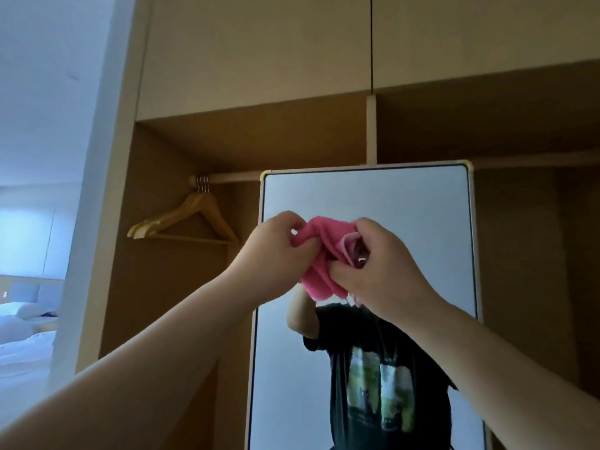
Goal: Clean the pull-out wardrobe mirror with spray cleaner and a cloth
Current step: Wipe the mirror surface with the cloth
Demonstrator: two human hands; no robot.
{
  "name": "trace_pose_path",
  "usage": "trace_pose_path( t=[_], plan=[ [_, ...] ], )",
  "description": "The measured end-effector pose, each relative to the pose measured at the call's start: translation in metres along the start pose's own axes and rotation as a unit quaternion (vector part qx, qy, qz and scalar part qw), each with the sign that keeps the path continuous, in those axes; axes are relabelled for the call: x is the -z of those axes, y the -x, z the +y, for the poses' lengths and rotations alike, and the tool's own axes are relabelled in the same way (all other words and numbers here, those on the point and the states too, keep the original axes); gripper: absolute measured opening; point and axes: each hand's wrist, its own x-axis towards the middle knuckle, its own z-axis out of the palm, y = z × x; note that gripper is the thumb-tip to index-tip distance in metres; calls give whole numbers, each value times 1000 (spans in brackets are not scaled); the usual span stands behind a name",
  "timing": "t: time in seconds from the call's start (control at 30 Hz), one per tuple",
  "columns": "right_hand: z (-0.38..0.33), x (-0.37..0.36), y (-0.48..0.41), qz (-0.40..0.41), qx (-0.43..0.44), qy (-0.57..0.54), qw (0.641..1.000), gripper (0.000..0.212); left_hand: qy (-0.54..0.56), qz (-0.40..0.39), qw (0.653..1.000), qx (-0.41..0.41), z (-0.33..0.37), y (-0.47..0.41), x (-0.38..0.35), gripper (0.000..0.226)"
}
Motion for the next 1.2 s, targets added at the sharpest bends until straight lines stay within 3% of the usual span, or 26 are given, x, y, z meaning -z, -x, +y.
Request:
trace_pose_path(
  t=[0.17,0.33,0.47,0.53,0.63,0.77,0.93,1.2],
  plan=[
    [-11,-1,-19,-75,-4,-35,997,45,17,9,1000,22,5,-17,10,21],
    [-16,-14,-49,8,64,53,997,43,84,-6,996,-8,-14,-37,22,26],
    [-15,-26,-90,16,119,120,985,38,168,-37,985,-30,-32,-58,38,20],
    [-17,-29,-113,16,136,184,973,32,147,-10,988,-46,-48,-70,48,19],
    [-23,-27,-149,48,148,290,944,32,-1,71,996,-60,-81,-92,59,13],
    [-32,-28,-191,84,134,358,920,18,-100,57,992,-61,-115,-121,54,28],
    [-46,-47,-216,56,102,433,894,11,-80,42,992,-84,-120,-136,40,30],
    [-40,-61,-220,-112,-10,416,903,19,-86,41,994,-57,-110,-129,27,24]
  ],
)
